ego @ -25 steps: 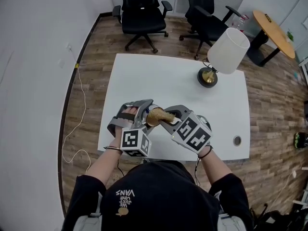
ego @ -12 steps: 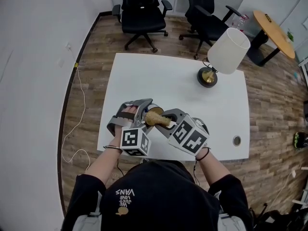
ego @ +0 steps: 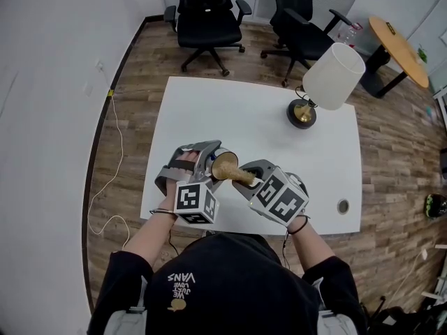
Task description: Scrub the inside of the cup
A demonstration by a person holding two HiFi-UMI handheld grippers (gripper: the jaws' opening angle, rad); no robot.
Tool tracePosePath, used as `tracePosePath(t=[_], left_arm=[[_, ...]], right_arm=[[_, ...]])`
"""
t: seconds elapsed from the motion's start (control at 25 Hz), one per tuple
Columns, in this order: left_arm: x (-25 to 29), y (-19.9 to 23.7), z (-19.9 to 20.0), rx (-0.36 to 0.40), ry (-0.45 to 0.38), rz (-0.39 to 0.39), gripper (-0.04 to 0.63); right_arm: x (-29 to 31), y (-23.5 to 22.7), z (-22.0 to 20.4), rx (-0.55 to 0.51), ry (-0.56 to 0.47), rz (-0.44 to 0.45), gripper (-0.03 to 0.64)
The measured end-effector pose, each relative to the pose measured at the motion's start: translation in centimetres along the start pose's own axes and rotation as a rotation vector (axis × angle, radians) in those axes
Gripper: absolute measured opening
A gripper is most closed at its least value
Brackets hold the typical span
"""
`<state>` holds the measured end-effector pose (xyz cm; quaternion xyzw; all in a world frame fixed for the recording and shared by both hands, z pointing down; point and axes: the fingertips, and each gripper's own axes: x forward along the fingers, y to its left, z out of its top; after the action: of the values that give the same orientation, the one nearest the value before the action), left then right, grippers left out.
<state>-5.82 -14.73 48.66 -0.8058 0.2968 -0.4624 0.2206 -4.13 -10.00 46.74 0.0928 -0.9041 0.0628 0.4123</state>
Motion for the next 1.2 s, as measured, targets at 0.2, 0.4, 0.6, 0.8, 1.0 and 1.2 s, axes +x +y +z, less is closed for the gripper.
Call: tracePosePath(t=[0.2,0.4,0.6,0.8,1.0,1.2], left_arm=[[0.5,-0.6,-0.1,0.019,0.003,-0.018,0.397],[0.8,-0.8,0.2,-0.009,-0.005,-0.017,0.397],[1.1,0.0,0.2,-0.160,-0.054,-0.022,0.397],[2.1,0.5,0.1,-0.357,-0.112,-0.040,0.397],[3.4,1.1,-0.3,-0.499,-0.144,-0.050,0.397],[5.0,2.0,-0.6,-0.644,-0.203,-0.044,0.397]], right_arm=[[0.8,1.1,1.0,0.021,-0.050,0.070,0.101],[0.2,-0.7,2.0,0.131,-0.180,0.056,0.101],[-0.3,-2.8,2.3,0.257,-0.335,0.001,0.103],[-1.7,-4.1,1.9,0.354,-0.491,-0.025,0.103],[-3.4,-6.2,1.2,0.406,-0.597,-0.087,0.103],[-4.4,-7.8,0.0,0.461,-0.652,-0.119,0.103]])
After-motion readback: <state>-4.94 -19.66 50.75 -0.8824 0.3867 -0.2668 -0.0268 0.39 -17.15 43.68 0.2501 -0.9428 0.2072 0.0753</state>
